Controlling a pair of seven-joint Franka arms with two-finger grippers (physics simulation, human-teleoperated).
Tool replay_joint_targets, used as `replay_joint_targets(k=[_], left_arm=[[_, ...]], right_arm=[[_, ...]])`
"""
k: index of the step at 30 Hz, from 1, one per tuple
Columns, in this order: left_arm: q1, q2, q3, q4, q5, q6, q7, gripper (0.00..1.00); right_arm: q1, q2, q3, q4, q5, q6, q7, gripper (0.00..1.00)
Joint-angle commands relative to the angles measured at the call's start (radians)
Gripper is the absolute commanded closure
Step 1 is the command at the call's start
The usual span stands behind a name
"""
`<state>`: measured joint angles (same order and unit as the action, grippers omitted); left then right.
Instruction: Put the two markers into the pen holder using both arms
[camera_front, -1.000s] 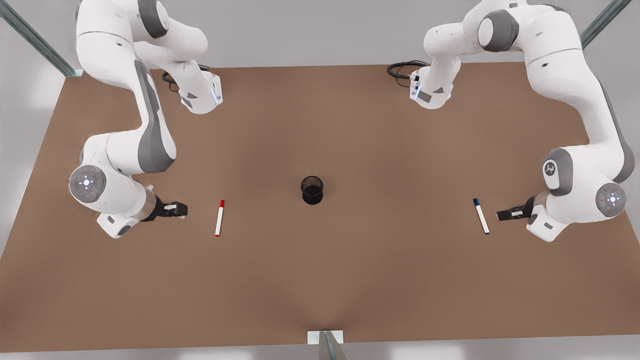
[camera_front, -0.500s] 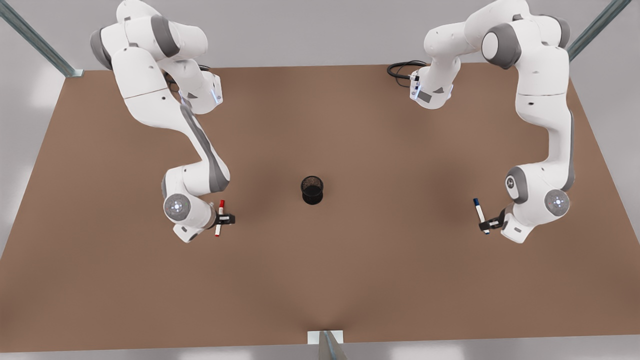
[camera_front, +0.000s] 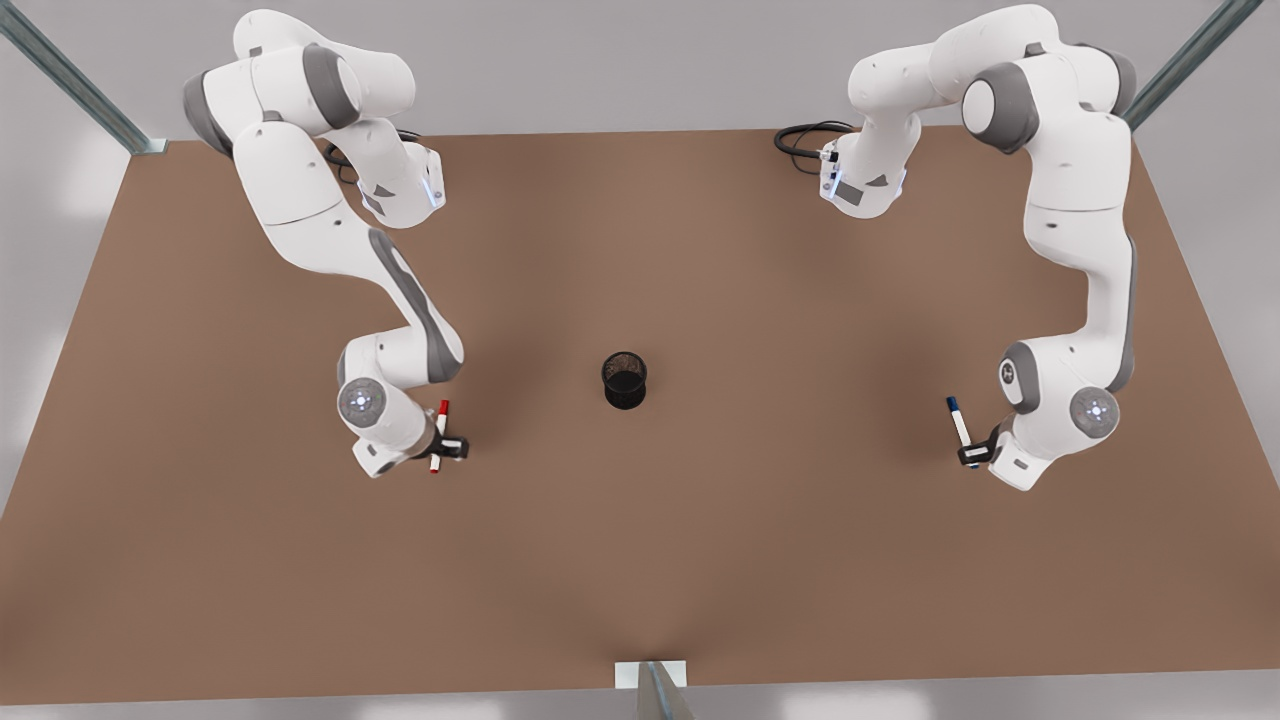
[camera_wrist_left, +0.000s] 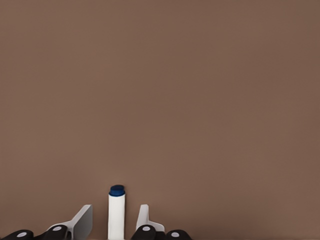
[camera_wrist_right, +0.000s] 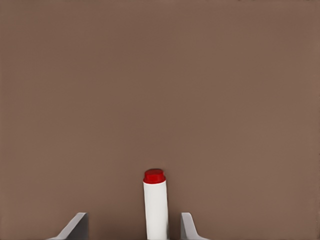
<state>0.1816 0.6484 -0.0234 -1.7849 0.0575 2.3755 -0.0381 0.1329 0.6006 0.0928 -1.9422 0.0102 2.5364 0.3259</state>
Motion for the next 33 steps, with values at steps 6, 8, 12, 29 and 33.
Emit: replay_joint_targets(k=[6,8,12,29,33], left_arm=[[0.002,0.019,0.0,0.001,0.002,0.005,0.017,0.49],[0.002,0.022,0.0,0.002,0.002,0.005,0.017,0.51],[0.004,0.027,0.0,0.002,0.002,0.005,0.017,0.59],[-0.002,0.031,-0.001,0.013,0.001,0.004,0.007,0.79],[-0.024,-0.092,-0.078,0.065,-0.076,-0.173,0.011,0.79]], right_arm=[[-0.012,0.01,-0.001,0.003,-0.004,0.025,0.068,0.35],[-0.01,0.01,-0.001,0.002,-0.032,0.021,0.064,0.38],[-0.006,0.008,-0.001,0.002,-0.067,0.016,0.062,0.47],[-0.007,0.001,-0.001,-0.003,-0.069,-0.036,0.031,0.79],[-0.007,-0.039,0.002,0.005,-0.069,-0.048,0.024,0.79]])
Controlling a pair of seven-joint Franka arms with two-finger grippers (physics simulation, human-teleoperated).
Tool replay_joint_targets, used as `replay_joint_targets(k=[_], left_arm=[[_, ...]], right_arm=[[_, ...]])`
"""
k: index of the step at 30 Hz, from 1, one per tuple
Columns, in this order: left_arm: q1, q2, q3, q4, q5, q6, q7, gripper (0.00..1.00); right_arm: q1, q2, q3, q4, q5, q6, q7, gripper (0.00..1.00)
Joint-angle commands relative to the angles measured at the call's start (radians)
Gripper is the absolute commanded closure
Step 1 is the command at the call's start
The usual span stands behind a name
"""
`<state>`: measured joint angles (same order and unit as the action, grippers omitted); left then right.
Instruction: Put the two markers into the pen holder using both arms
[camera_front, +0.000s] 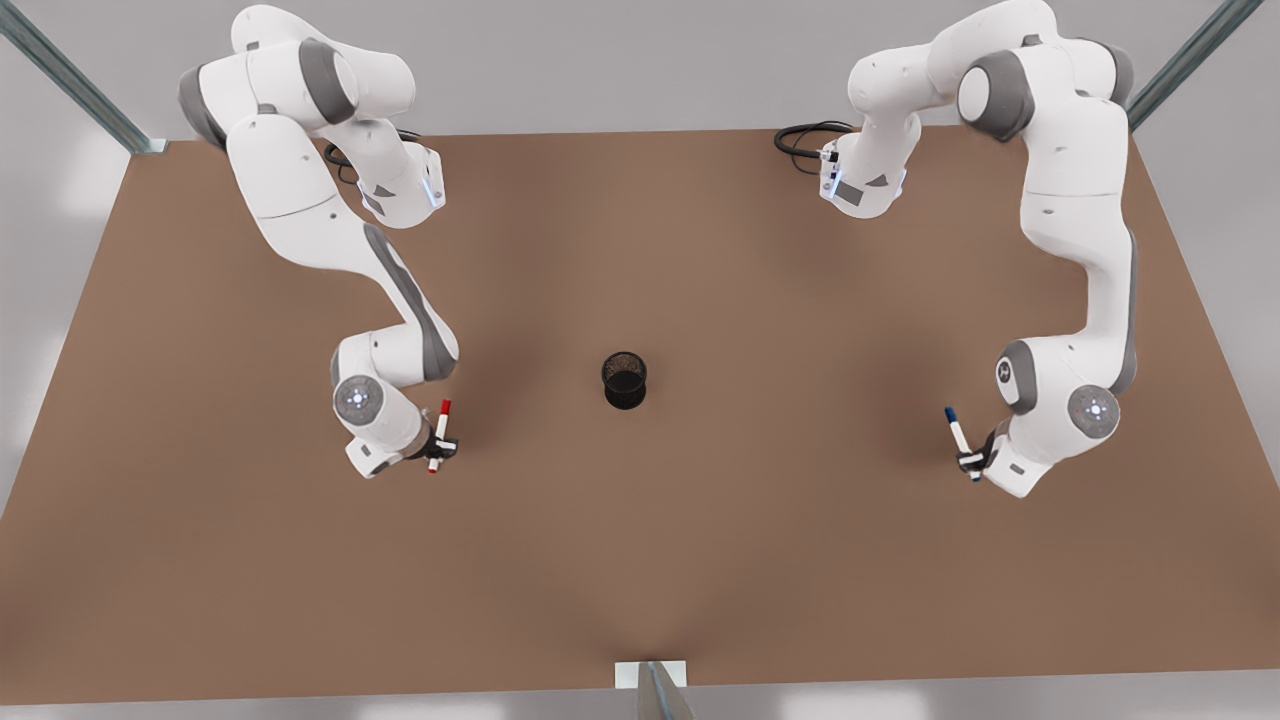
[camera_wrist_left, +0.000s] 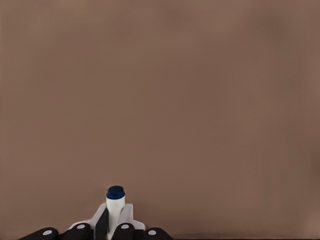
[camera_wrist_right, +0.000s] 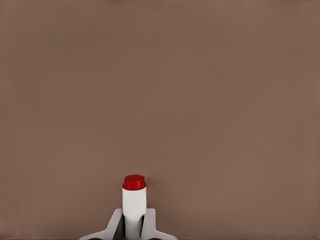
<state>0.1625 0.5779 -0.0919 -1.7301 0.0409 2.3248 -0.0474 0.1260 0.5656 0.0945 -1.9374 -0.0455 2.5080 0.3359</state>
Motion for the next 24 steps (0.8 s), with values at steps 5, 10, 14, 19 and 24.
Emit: replay_joint_targets(k=[5,10,14,19,24], left_arm=[[-0.003,-0.121,-0.15,0.024,-0.246,-0.17,0.015,0.79],[-0.055,-0.079,-0.224,0.152,-0.418,-0.157,0.023,0.79],[-0.119,-0.027,-0.282,0.267,-0.473,-0.153,0.06,0.79],[-0.248,-0.036,-0.298,0.219,-0.645,0.102,0.48,0.79],[-0.287,-0.04,-0.477,0.076,-0.724,0.455,0.548,0.79]], right_arm=[[-0.003,-0.105,-0.001,0.216,-0.013,-0.34,-0.04,0.79],[-0.003,-0.338,-0.001,0.27,-0.01,-0.566,-0.087,0.79],[-0.016,-0.496,0.007,0.213,-0.004,-0.676,-0.094,0.79],[-0.031,-0.503,0.025,0.193,-0.002,-0.667,-0.133,0.79],[-0.042,-0.503,0.025,0.193,-0.002,-0.67,-0.141,0.79]])
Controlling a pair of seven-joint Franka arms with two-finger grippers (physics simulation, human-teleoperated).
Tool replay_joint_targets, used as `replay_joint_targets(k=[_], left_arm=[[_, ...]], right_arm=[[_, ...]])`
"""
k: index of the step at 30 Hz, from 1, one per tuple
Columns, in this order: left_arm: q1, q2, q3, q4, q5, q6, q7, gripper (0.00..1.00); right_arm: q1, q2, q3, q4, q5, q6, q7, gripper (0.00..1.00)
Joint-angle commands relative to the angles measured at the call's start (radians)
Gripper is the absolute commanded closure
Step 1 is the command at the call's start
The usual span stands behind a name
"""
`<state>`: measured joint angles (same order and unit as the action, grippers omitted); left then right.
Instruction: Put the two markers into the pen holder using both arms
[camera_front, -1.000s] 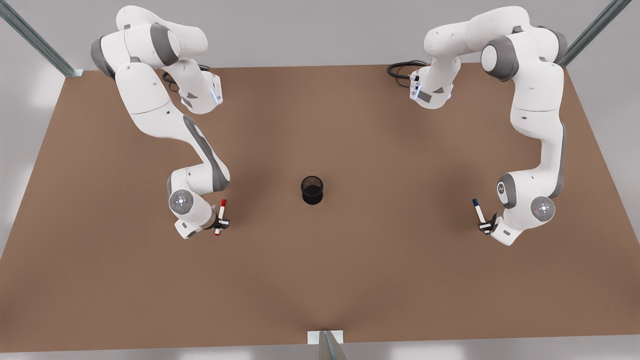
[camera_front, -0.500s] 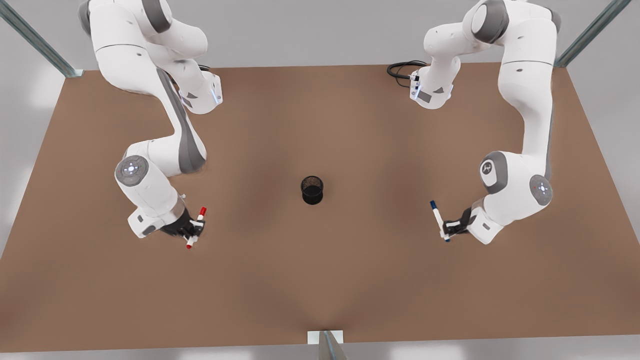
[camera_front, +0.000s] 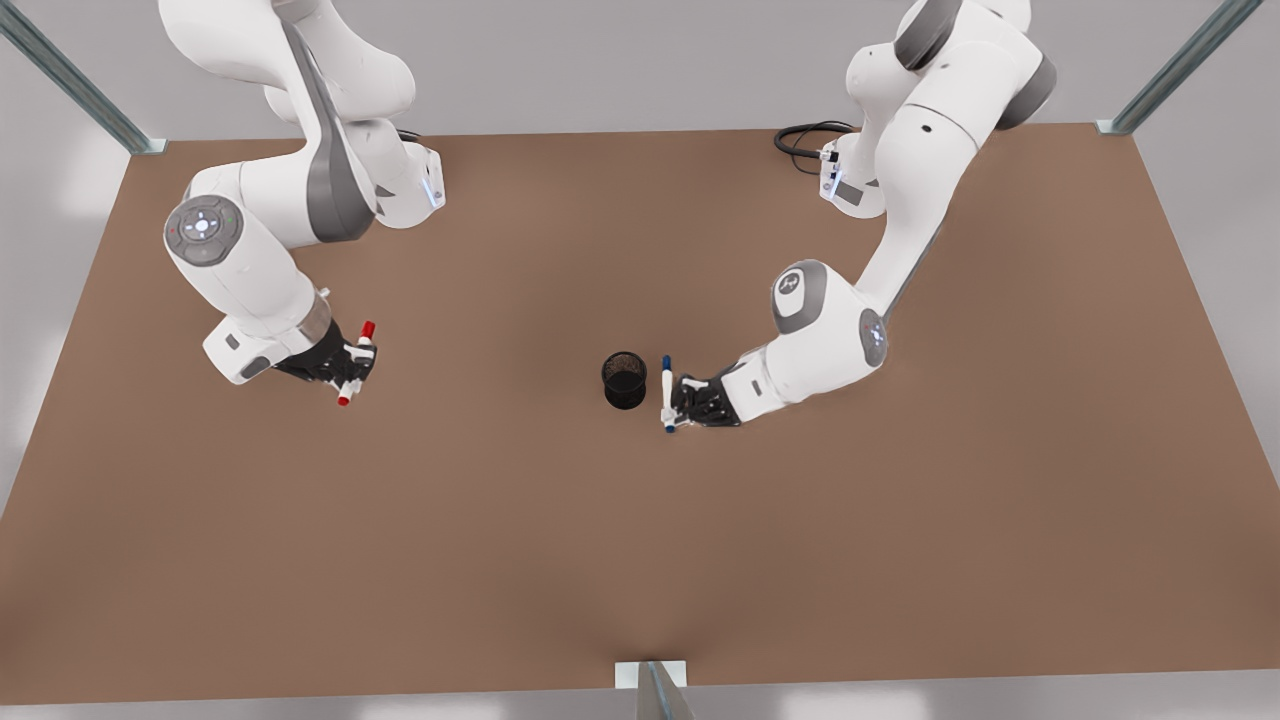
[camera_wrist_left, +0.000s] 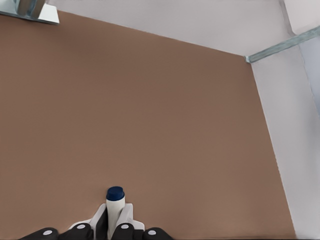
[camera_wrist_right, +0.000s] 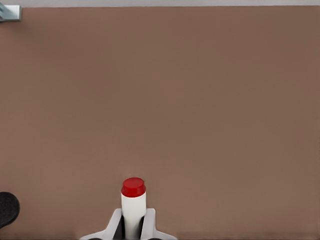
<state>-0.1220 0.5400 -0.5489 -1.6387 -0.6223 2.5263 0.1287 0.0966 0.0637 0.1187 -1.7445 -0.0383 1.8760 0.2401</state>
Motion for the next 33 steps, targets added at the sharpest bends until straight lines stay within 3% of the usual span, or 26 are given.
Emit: replay_joint_targets(k=[1,10,18,24,28,29,30,33], left_arm=[[-0.036,0.008,-0.02,-0.015,-0.06,0.313,0.374,0.79],[-0.163,0.066,-0.02,-0.147,-0.057,0.667,0.451,0.79],[-0.208,0.07,-0.02,-0.236,-0.056,0.785,0.453,0.79],[-0.249,0.072,-0.019,-0.265,-0.051,0.847,0.454,0.79],[-0.28,0.086,-0.019,-0.28,-0.051,0.884,0.465,0.79],[-0.289,0.092,-0.019,-0.28,-0.051,0.89,0.473,0.55],[-0.306,0.097,-0.019,-0.28,-0.053,0.899,0.473,0.02],[-0.303,0.087,-0.019,-0.28,-0.057,0.898,0.47,0.0]], right_arm=[[-0.012,-0.001,0.001,0.0,-0.009,-0.038,-0.045,0.79],[-0.014,0.001,0.001,0.002,-0.009,-0.04,-0.05,0.79],[-0.003,0.004,0.004,0.005,-0.009,-0.031,-0.047,0.79],[0.002,0.007,0.068,0.017,0.035,-0.014,-0.045,0.79],[0.003,0.039,0.176,0.042,0.038,0.063,-0.035,0.79],[0.005,0.064,0.208,0.072,0.038,0.071,-0.035,0.79],[0.018,0.067,0.217,0.074,0.038,0.107,-0.033,0.79],[0.083,0.103,0.217,0.074,0.038,0.179,-0.021,0.79]])
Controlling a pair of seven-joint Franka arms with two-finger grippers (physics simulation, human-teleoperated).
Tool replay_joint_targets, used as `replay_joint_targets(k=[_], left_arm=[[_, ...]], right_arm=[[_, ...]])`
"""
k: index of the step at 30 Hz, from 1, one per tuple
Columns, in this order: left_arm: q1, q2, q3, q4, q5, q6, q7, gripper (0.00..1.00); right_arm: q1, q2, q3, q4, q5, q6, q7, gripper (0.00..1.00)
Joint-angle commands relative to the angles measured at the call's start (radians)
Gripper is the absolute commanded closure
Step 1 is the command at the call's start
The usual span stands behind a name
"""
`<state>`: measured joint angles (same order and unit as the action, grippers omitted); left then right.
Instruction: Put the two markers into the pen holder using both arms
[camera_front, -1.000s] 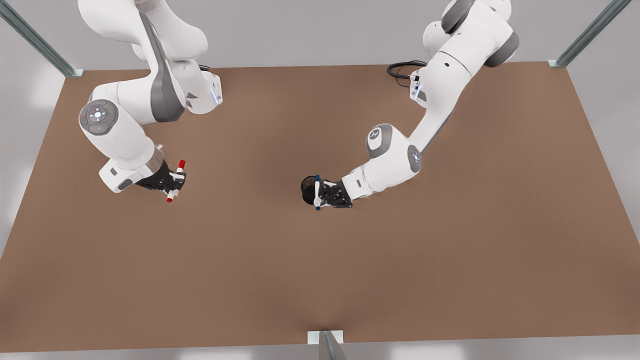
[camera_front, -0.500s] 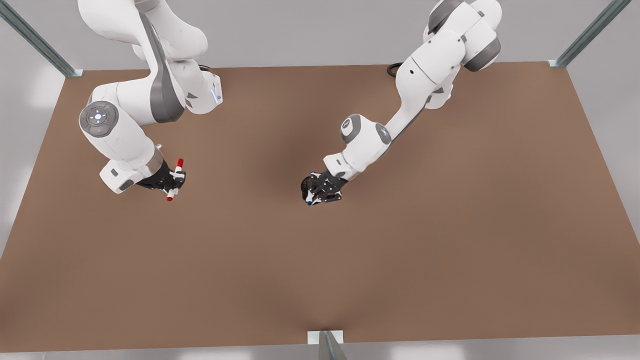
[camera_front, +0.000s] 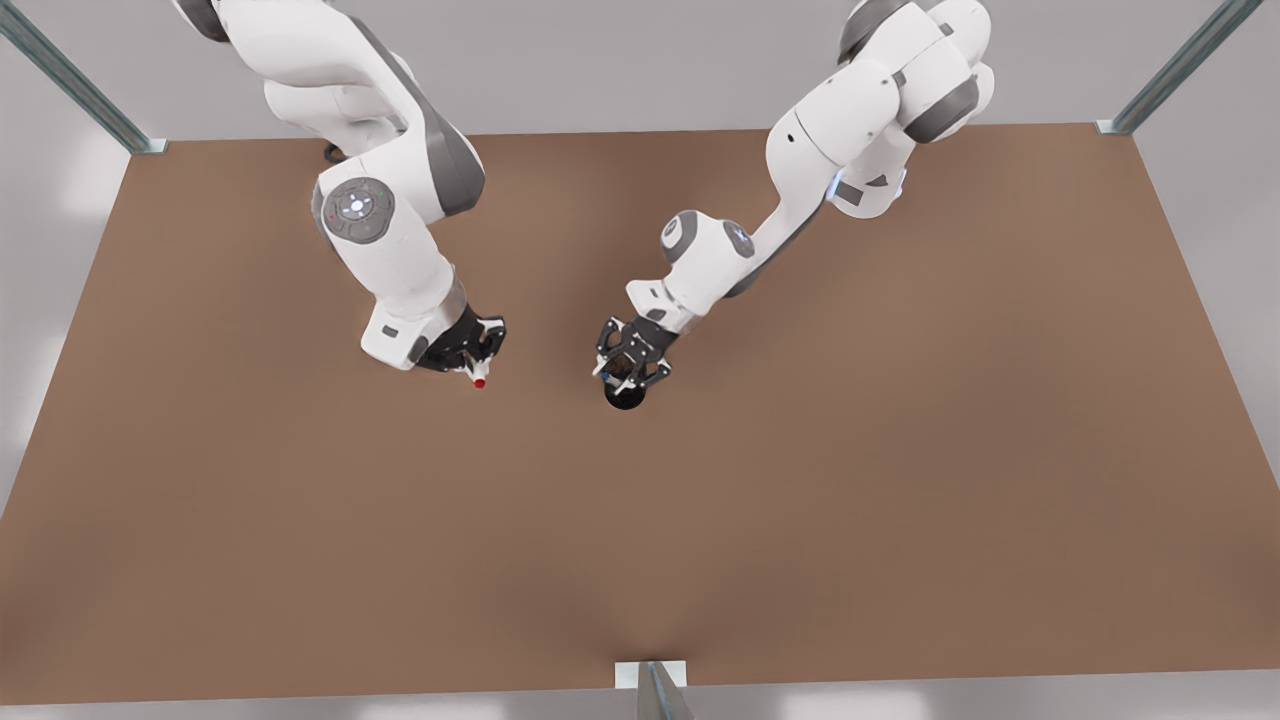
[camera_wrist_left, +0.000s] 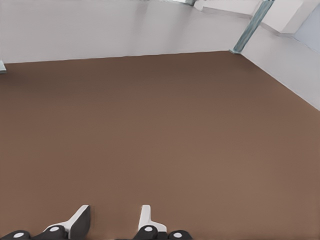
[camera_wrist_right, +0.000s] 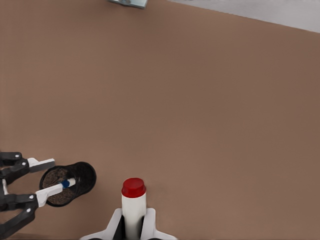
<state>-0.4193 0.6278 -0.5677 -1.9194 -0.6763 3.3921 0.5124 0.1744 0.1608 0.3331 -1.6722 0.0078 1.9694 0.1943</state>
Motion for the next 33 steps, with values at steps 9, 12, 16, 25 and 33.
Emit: replay_joint_targets(k=[9,12,16,25,33], left_arm=[[0.574,-0.195,0.135,0.565,0.514,-1.767,-0.469,0.0],[0.577,-0.281,0.135,0.686,0.819,-2.03,-0.617,0.0],[0.336,-0.579,0.519,0.439,0.646,-1.841,-0.604,0.0],[0.343,-0.473,0.519,0.484,0.653,-1.846,-0.614,0.0],[0.358,-0.439,0.52,0.482,0.652,-1.847,-0.614,0.0]], right_arm=[[0.093,0.097,0.003,-0.029,-0.072,0.629,0.085,0.79],[0.111,0.086,0.044,-0.17,-0.118,0.911,0.082,0.79],[0.14,0.157,0.067,-0.17,-0.201,1.114,0.082,0.79],[0.175,0.238,0.058,-0.333,-0.223,1.433,0.083,0.79],[0.174,0.243,0.057,-0.411,-0.223,1.513,0.08,0.79]])
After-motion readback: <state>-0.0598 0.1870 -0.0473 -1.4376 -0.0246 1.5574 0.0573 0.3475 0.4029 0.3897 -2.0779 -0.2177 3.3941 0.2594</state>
